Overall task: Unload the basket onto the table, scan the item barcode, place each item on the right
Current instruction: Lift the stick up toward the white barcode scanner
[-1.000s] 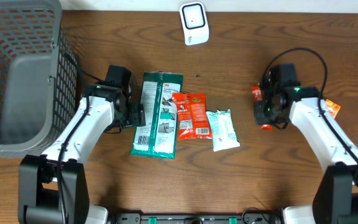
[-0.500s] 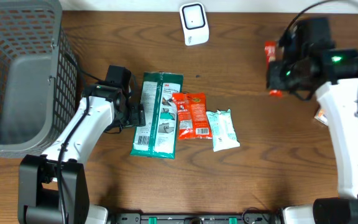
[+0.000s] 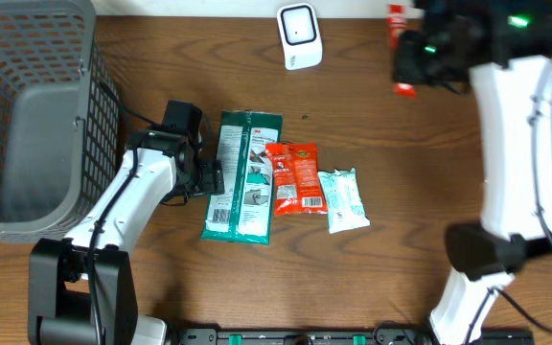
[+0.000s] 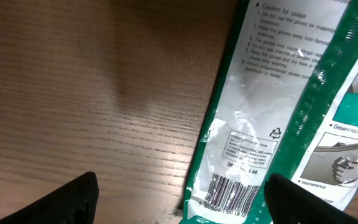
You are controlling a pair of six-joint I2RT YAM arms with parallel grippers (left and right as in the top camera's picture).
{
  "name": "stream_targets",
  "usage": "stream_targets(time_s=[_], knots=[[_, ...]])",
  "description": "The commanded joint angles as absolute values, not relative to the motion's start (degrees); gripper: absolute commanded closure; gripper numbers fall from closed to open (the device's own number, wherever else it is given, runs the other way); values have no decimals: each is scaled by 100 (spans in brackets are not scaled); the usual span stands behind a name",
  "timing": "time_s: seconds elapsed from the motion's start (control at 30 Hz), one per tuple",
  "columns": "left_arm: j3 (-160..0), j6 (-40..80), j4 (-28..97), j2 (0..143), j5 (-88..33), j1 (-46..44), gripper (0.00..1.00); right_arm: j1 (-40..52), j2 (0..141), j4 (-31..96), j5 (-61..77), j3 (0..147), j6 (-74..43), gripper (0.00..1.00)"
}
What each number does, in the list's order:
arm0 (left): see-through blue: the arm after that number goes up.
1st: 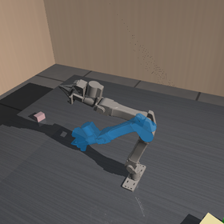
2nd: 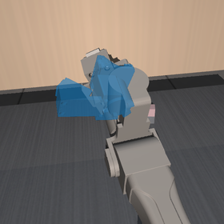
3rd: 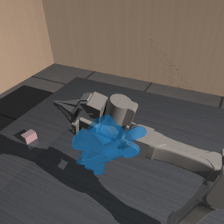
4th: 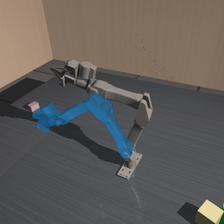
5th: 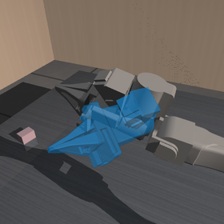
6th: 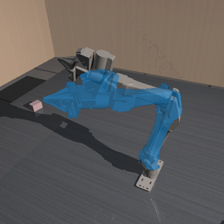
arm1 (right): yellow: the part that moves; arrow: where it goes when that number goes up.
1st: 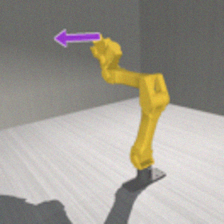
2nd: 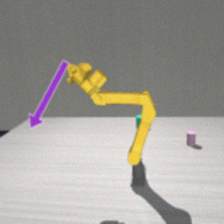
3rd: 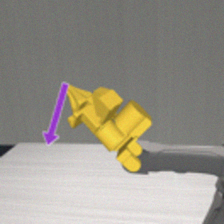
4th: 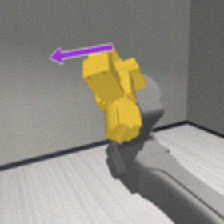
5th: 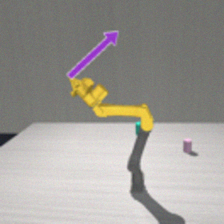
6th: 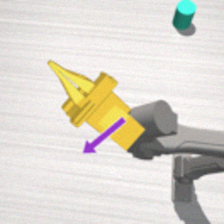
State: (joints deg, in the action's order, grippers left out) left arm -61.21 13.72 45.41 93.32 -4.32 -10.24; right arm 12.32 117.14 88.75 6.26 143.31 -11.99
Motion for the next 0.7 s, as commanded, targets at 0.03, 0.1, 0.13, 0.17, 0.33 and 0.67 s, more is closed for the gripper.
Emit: stream_targets(time_s=[0.03, 0.1, 0.13, 0.17, 0.33, 0.67], knots=[[-6145, 1387, 4554, 9325, -381, -1022, 14, 1656, 12436, 8088, 530, 14486, -1282, 99], [-6145, 1385, 4554, 9325, -384, -1022, 14, 1828, 12783, 7529, 366, 14486, -1284, 99], [-6145, 1387, 4554, 9325, -381, -1022, 14, 1896, 12914, 7306, 303, 14486, -1286, 99], [-6145, 1387, 4554, 9325, -381, -1022, 14, 1968, 13063, 7061, 224, 14486, -1288, 99], [-6145, 1387, 4554, 9325, -381, -1022, 14, 2126, 13743, 6075, -263, 14486, -1330, 99], [-6145, 1387, 4554, 9325, -384, -1022, 14, 2143, 14853, 4834, -556, 14486, -1328, 99]])
